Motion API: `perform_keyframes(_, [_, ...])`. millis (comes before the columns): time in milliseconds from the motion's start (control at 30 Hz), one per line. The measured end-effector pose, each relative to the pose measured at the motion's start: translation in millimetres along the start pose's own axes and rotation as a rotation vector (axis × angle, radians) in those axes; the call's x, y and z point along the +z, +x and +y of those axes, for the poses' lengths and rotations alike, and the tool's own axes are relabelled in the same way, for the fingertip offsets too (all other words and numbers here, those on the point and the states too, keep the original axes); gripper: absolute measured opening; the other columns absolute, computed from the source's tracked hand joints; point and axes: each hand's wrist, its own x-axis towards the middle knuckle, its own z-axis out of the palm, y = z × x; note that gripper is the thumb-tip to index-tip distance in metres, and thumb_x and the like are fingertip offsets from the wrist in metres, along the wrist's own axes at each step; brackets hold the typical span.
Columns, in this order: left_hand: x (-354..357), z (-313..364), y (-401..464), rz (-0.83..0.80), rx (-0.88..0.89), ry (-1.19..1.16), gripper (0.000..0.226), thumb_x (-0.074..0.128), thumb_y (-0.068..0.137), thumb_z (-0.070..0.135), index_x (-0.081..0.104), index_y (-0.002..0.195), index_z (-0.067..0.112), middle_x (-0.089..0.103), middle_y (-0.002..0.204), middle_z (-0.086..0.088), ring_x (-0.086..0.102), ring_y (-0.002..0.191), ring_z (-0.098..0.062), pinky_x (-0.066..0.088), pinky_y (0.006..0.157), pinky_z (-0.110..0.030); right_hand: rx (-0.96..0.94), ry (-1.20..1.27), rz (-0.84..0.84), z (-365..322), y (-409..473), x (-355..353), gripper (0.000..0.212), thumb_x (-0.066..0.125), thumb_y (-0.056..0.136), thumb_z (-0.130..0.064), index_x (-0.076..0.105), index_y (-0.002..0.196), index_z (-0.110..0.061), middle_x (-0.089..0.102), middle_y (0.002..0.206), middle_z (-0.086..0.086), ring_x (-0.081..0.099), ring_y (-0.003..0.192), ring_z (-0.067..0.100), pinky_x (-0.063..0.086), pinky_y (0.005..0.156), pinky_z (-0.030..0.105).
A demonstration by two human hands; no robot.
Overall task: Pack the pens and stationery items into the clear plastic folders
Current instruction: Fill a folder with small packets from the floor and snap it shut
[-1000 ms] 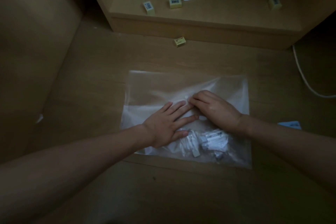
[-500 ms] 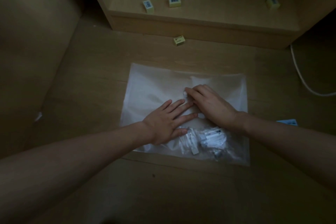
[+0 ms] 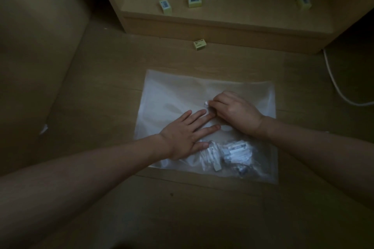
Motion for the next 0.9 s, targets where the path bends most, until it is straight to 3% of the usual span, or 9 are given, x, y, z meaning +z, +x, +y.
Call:
perform_keyframes(233, [-2.1,2.6,0.0,-0.046,-0.019,0.028,0.069,-0.002,0.089,0.056,0.009,0.151,0.028,0.001,0.16,-0.007,0.002,0.147,-0.026,0.003,0.117,-0.041,-0.037,-0.001,0.008,-3.7,-3.1,-1.5,0.028,0.048,0.088,-0.011,0.066,0.1,0.007,0.062,0.084,0.017,0.06,0.074,0.032,0.042,0.075,0.034])
perform_keyframes(367, [0.9,1.6,0.3,0.044,-0.003,0.073,0.061,0.017,0.095,0.05,0.037,0.146,0.023,0.03,0.153,-0.013,0.031,0.14,-0.031,0.027,0.111,-0.047,-0.039,0.032,0.002,-4.3,-10.1,-4.2,0.027,0.048,0.089,-0.009,0.066,0.099,0.008,0.062,0.085,0.018,0.061,0.076,0.033,0.048,0.073,0.038])
perform_keyframes(467, [5.1,0.5,0.7,0.092,0.003,0.106,0.057,0.023,0.095,0.048,0.047,0.14,0.021,0.042,0.146,-0.014,0.043,0.133,-0.032,0.037,0.104,-0.048,-0.036,0.028,-0.02,-6.9,-14.1,-5.1,0.029,0.047,0.088,-0.009,0.065,0.103,0.009,0.063,0.087,0.018,0.062,0.078,0.034,0.053,0.073,0.039])
perform_keyframes(633, [6.8,0.0,-0.2,0.096,0.009,0.095,0.058,0.022,0.097,0.048,0.041,0.143,0.02,0.036,0.15,-0.015,0.036,0.137,-0.033,0.028,0.111,-0.048,-0.044,-0.017,0.002,-6.0,-16.1,-1.4,0.03,0.051,0.084,-0.005,0.064,0.107,0.01,0.063,0.089,0.02,0.062,0.08,0.035,0.053,0.075,0.04])
perform_keyframes(767, [6.0,0.4,0.4,0.1,0.005,0.111,0.057,0.024,0.096,0.047,0.045,0.141,0.019,0.038,0.148,-0.016,0.039,0.135,-0.034,0.017,0.109,-0.043,-0.052,-0.015,0.066,-7.0,-17.9,0.7,0.028,0.046,0.092,-0.003,0.064,0.106,0.012,0.064,0.087,0.02,0.063,0.077,0.035,0.054,0.073,0.04])
perform_keyframes(833, [4.2,0.7,-0.5,0.095,0.002,0.102,0.057,0.023,0.096,0.047,0.044,0.142,0.02,0.037,0.149,-0.015,0.038,0.136,-0.033,0.017,0.11,-0.042,-0.052,-0.021,0.063,-4.8,-17.8,2.7,0.026,0.055,0.086,0.001,0.062,0.109,0.013,0.063,0.09,0.021,0.062,0.079,0.036,0.054,0.075,0.042])
perform_keyframes(900, [2.5,1.6,-1.3,0.089,0.01,0.088,0.059,0.019,0.096,0.048,0.037,0.145,0.021,0.03,0.153,-0.014,0.031,0.14,-0.032,0.018,0.113,-0.044,-0.047,-0.011,0.049,-2.6,-15.7,4.9,0.039,0.067,0.073,0.006,0.06,0.111,0.014,0.062,0.092,0.022,0.061,0.081,0.038,0.054,0.076,0.046])
